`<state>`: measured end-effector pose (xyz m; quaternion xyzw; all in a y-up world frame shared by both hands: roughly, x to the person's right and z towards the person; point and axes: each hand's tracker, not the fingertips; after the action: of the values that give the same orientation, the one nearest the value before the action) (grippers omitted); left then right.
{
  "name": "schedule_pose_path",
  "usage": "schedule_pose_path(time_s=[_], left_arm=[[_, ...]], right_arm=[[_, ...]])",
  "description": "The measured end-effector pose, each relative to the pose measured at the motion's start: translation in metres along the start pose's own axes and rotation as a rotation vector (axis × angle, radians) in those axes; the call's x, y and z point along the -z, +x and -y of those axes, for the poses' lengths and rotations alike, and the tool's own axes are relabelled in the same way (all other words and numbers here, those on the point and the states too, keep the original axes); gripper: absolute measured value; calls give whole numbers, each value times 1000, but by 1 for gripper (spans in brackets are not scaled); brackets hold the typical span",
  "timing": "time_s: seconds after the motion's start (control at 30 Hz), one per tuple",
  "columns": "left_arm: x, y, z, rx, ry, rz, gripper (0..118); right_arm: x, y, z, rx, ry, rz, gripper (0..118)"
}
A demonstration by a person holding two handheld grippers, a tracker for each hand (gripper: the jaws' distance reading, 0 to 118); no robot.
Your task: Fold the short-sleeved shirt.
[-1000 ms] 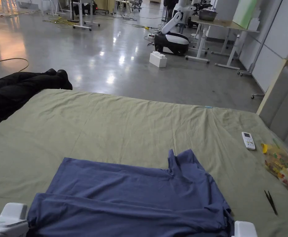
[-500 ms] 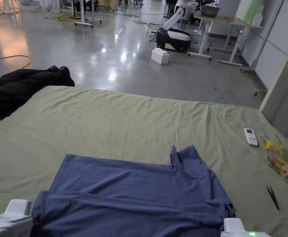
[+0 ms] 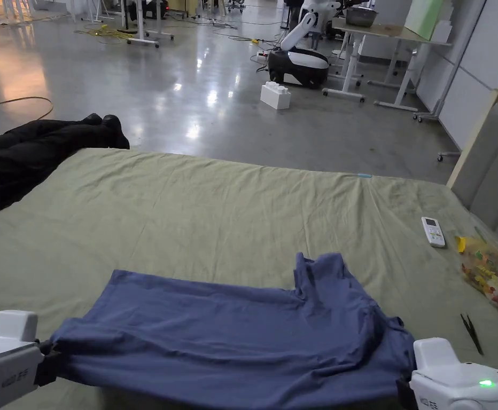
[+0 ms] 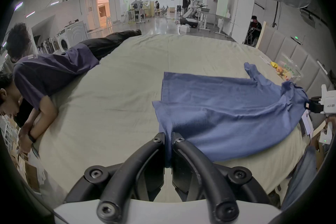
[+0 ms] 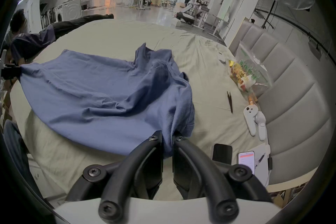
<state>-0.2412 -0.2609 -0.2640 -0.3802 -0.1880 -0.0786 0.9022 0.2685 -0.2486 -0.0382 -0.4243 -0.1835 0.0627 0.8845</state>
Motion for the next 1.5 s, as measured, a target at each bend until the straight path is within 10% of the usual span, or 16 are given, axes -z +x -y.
schedule_pose_path(time_s=[0.67, 0.8, 1.0, 1.5], left_arm=[[8, -12, 121, 52, -313, -58, 7], [14, 0, 120, 100, -333, -84, 9], [5, 9, 90, 87, -165, -72, 56], [-62, 95, -6, 18, 520, -19, 40]], right_arm=[[12, -44, 126, -33, -314, -59, 11], [10, -52, 120, -84, -325, -7, 49], [-22, -47, 89, 45, -103, 1, 73], [-98, -88, -5, 215, 684, 105, 74]])
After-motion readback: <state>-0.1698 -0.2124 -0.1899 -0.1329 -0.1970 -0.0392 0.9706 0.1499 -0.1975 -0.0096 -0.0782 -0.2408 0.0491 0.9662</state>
